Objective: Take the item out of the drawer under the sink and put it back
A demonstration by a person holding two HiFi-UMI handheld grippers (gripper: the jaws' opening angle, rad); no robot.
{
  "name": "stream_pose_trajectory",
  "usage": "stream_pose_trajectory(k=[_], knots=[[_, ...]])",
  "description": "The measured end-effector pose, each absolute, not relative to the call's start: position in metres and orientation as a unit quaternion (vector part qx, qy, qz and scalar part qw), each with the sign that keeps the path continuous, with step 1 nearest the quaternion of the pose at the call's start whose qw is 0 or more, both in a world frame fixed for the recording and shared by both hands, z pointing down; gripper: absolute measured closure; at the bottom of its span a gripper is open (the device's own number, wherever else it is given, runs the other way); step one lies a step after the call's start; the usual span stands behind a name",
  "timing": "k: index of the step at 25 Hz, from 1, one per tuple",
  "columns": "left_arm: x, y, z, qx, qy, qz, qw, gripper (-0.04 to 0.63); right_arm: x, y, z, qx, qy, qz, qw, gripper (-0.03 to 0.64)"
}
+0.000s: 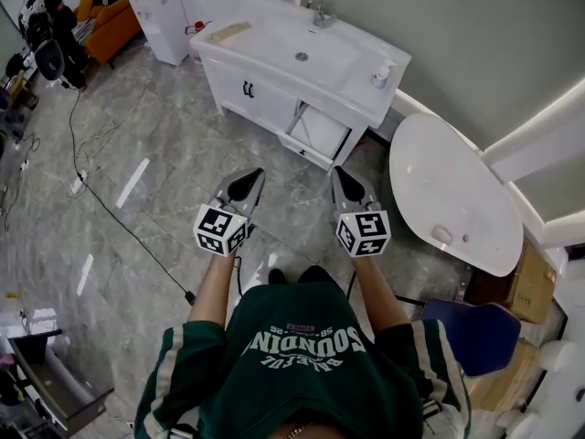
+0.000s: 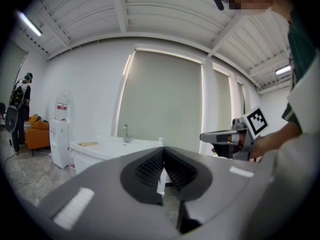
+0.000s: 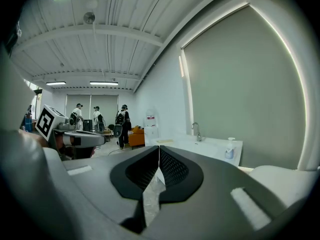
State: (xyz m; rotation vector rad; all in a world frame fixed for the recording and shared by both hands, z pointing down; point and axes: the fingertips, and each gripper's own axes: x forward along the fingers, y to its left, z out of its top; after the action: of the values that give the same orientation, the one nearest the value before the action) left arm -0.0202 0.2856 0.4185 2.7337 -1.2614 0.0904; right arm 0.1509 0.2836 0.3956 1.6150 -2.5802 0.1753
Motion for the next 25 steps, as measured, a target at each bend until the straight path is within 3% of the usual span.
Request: stream_pose_trajectory(k=[14,25], knots=[[-0.06,0.234,0.431,0.903,-0.422,0.03,0.072,0.545,0.118,0.225,0.417,0.531,-0.842,0.073,0.056,0.614],[-0.087,0.133,0.441,0.899,-0.429,0.041,0.077,0.545,0.092,0.118,0.439,0.524,-0.844,0.094,0.063,0.614]])
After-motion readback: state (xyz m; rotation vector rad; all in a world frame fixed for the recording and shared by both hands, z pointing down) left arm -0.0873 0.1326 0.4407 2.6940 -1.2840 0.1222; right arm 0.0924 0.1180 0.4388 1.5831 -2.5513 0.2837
